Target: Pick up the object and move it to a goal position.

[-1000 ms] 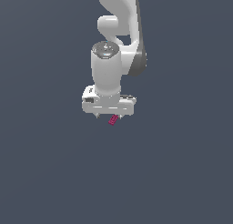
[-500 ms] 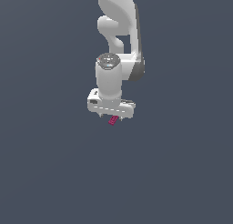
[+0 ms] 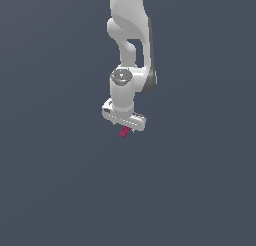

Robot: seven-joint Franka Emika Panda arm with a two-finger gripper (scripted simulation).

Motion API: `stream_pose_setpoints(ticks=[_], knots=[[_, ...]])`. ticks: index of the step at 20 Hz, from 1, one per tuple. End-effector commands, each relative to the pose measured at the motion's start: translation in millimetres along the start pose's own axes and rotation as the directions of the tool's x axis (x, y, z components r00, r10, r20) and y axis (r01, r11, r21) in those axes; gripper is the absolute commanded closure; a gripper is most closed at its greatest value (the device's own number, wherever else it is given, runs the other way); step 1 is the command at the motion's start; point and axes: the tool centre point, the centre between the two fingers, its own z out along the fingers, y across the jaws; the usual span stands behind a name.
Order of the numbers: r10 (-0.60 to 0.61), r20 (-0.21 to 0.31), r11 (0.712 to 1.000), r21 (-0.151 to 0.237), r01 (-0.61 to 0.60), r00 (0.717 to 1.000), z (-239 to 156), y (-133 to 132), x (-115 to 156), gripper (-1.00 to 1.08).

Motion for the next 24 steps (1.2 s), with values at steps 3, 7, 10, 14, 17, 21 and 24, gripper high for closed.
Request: stream_pose_setpoints(ticks=[3,7,10,14,17,21,24], knots=[[0.054,0.005,0.999,-0.003,-0.054,0.999,12.4,4.7,-12.2,-0.92],[0.073,0.007,0.997,-0.004,-0.073,0.997,16.7,6.5,-16.6,-0.92],[0.069,0.007,0.998,-0.004,-0.069,0.998,16.4,6.1,-16.0,-0.92],[0.069,0.007,0.998,-0.004,-0.069,0.998,23.5,6.2,-16.4,-0.92],[0.071,0.007,0.997,-0.004,-0.071,0.997,35.0,6.7,-17.0,-0.92],[0.073,0.007,0.997,-0.004,-0.073,0.997,54.1,7.0,-17.9,-0.92],[0.074,0.007,0.997,-0.004,-0.074,0.997,62.9,7.1,-17.8,-0.92]])
